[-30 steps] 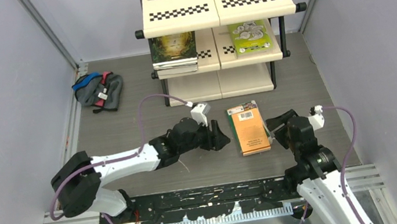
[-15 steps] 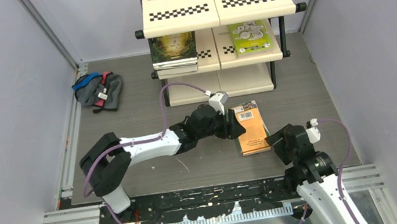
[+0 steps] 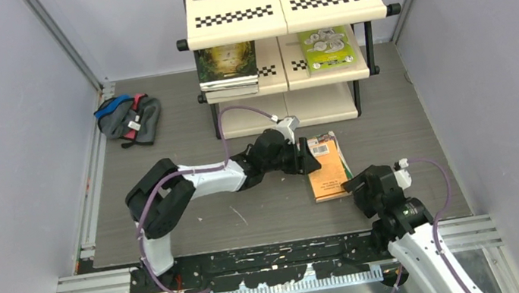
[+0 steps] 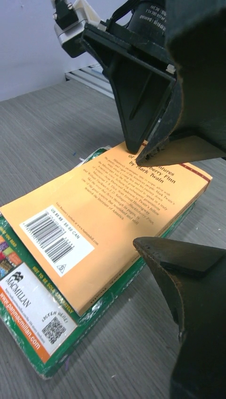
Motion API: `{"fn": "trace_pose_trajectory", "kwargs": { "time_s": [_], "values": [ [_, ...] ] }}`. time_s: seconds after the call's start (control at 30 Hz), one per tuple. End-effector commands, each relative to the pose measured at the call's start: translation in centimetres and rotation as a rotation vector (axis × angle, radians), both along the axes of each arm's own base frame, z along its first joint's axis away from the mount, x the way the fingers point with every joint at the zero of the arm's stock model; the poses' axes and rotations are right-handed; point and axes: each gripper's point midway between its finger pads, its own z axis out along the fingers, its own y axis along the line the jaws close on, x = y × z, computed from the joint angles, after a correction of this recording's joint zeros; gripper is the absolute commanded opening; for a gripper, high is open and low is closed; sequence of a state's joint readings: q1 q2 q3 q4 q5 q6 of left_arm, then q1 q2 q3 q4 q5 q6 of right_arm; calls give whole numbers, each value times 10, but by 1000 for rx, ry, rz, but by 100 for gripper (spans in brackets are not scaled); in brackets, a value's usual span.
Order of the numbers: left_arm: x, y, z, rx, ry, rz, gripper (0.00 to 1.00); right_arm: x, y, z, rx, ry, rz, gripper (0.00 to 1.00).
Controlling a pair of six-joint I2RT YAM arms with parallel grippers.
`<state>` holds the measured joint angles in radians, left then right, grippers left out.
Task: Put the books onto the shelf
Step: Pick up the book from the center of the board.
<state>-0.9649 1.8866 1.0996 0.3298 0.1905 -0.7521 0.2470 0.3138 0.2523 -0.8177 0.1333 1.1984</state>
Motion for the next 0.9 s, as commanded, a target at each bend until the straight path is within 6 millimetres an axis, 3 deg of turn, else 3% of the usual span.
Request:
{"fn": "trace_pose_trajectory", "kwargs": {
  "time_s": [0.0, 0.17, 0.5, 0.87],
  "values": [
    [11, -15, 24, -90, -31, -21, 57, 7, 7, 0, 44, -40, -4, 70],
    [8, -14, 7, -70, 6, -24, 56, 6, 6, -6, 59, -48, -26, 70],
    [-4, -4, -26, -18, 82, -32, 53, 19, 11, 5, 121, -144, -53, 70],
    [-14, 0, -43, 4, 125, -40, 52, 34, 17, 11, 158, -195, -48, 69]
  ]
}}
